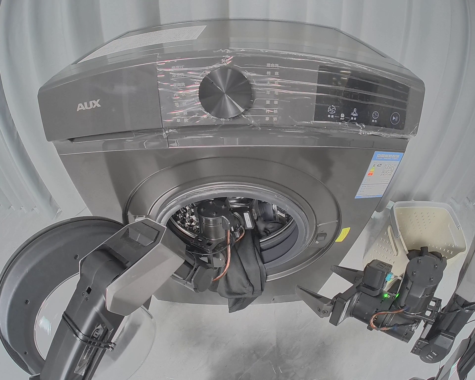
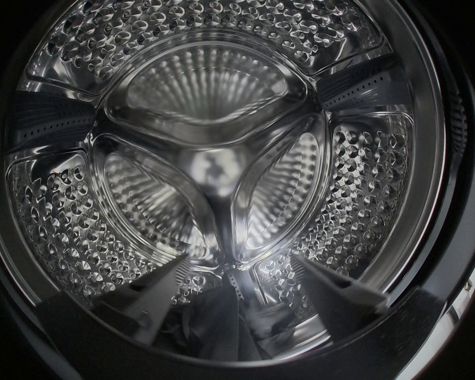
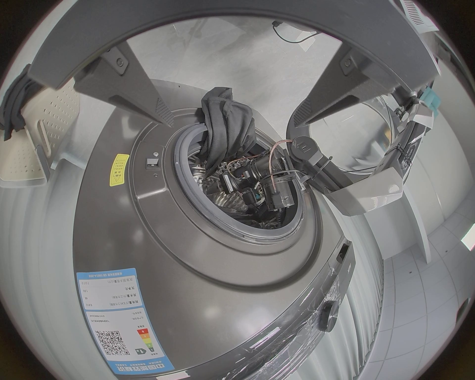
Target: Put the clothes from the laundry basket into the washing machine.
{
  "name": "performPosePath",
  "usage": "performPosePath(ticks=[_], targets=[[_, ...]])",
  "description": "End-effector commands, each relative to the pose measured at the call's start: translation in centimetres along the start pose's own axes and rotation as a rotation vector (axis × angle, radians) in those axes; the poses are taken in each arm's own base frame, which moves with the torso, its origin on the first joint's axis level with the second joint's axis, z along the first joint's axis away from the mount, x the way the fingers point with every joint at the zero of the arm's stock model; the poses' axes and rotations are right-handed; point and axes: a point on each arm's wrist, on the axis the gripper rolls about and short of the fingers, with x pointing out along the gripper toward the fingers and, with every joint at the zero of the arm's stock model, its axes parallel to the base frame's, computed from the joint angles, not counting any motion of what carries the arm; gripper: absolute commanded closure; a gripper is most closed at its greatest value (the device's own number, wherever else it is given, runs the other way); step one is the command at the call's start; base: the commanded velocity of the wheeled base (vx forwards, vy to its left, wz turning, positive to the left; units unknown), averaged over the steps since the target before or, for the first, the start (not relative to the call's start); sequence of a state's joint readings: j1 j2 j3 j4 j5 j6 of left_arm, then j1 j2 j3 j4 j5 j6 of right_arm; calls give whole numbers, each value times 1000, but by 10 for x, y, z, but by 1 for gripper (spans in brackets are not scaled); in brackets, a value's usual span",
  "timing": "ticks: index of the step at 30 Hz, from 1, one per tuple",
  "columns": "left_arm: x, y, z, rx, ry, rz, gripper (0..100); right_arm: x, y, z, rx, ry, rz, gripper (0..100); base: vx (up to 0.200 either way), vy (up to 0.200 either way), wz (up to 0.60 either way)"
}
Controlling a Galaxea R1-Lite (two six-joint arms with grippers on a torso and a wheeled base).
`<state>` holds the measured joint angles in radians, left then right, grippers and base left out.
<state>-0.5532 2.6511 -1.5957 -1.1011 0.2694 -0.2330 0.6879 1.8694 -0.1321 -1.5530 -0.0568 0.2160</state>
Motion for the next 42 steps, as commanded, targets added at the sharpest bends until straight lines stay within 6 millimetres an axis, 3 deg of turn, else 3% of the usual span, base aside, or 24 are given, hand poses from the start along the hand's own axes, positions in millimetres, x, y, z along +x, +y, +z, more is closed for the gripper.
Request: performPosePath(ticks=[1, 9, 10, 13, 31, 32, 39, 42], targets=[[-13, -3, 11, 8, 32, -2, 0, 0, 0, 1, 0, -4, 2, 0, 0, 0, 0], [-56, 0, 2, 75, 233, -28, 0, 0, 1, 1, 1, -9, 3, 0, 0, 0, 0], [-69, 6, -7, 122, 308, -41, 0, 0, 1, 1, 1, -9, 3, 0, 0, 0, 0], [-79, 12, -18, 167, 368, -61, 0, 0, 0, 1, 1, -7, 3, 0, 0, 0, 0], [-70, 21, -57, 213, 398, -68, 0, 0, 1, 0, 0, -4, 2, 0, 0, 0, 0], [-70, 21, -59, 213, 402, -67, 100, 0, 1, 0, 0, -4, 2, 0, 0, 0, 0], [-68, 18, -56, 199, 371, -76, 100, 0, 1, 1, 0, -6, 4, 0, 0, 0, 0], [-53, 12, -42, 174, 276, -82, 100, 0, 1, 1, 0, -6, 4, 0, 0, 0, 0]])
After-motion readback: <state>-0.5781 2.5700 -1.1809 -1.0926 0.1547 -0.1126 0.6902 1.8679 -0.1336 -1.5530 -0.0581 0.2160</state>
